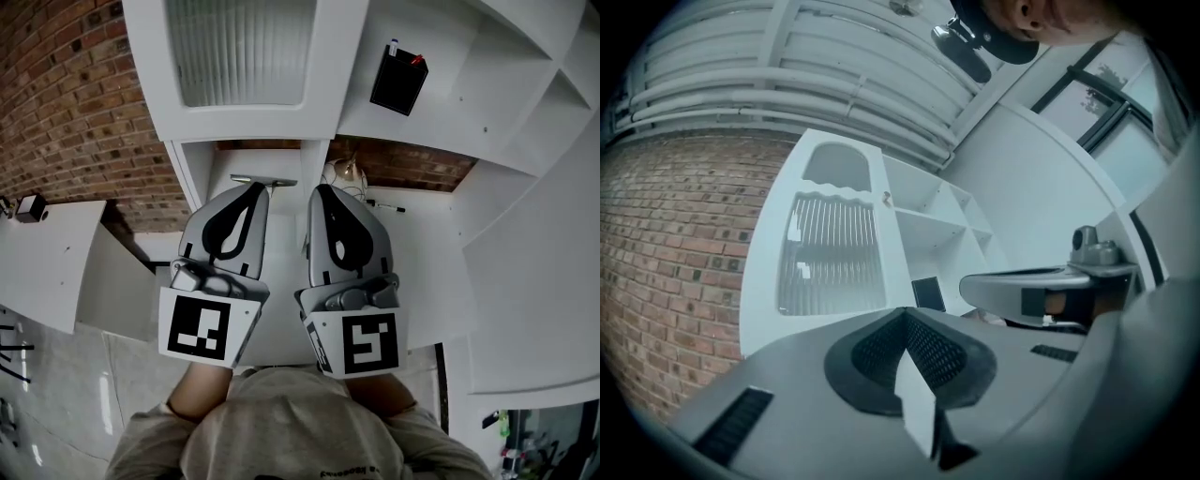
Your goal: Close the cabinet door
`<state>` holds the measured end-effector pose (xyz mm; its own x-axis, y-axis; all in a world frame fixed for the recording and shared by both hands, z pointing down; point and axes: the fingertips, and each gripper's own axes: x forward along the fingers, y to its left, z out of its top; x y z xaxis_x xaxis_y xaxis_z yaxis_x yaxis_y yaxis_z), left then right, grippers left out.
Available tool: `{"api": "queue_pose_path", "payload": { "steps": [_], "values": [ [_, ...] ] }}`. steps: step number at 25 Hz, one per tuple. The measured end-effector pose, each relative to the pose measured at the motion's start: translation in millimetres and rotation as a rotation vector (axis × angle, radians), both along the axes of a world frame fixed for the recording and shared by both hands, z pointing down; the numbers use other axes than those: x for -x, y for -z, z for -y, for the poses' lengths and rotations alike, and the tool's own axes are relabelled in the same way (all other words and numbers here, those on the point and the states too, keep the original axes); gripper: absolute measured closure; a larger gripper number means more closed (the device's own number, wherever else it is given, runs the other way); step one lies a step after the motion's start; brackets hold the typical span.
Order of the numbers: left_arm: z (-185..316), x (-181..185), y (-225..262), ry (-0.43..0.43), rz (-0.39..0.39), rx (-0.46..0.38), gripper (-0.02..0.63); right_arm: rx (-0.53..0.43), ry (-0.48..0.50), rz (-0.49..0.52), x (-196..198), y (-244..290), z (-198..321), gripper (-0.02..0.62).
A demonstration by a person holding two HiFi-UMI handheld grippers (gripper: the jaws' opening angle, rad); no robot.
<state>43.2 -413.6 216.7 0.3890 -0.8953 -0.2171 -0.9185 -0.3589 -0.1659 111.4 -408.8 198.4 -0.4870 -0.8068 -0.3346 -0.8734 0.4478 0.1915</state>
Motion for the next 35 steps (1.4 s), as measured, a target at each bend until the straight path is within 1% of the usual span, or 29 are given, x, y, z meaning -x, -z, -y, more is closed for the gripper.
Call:
{"api": "queue_pose_path", "payload": {
  "steps": [6, 13, 19, 24, 27, 35],
  "values": [
    [-10.2, 7.6, -33.1, 0.001, 0.007, 0.065, 0.598, 0.082, 0.002, -0.003, 7.3, -39.6, -8.9, 0.575],
    [-24.9, 14.5, -76.4, -0.031, -0.003, 0.139, 0.598, 0.121, -0.001, -0.017, 24.1, -76.6, -28.1, 0.575],
    [-39.8, 19.7, -105.2, -0.045, 0.002, 0.177, 0.598, 0.168, -0.011, -0.009, 33.6, -106.9, -37.1, 0.575],
    [-46.9, 28.1, -117.3, -0.027, -0.021, 0.187, 0.598, 0.216, -0.008, -0.005, 37.4, -120.9, -42.7, 0.578],
    [-47.6, 29.7, -118.2, -0.035, -0.019, 0.184, 0.598, 0.226, -0.017, -0.015, 37.7, -128.5, -44.4, 0.578],
    [-43.7, 37.5, -117.5, -0.035, -0.020, 0.171, 0.598, 0.206, -0.019, -0.007, 45.7, -124.7, -43.6, 0.578]
  ]
}}
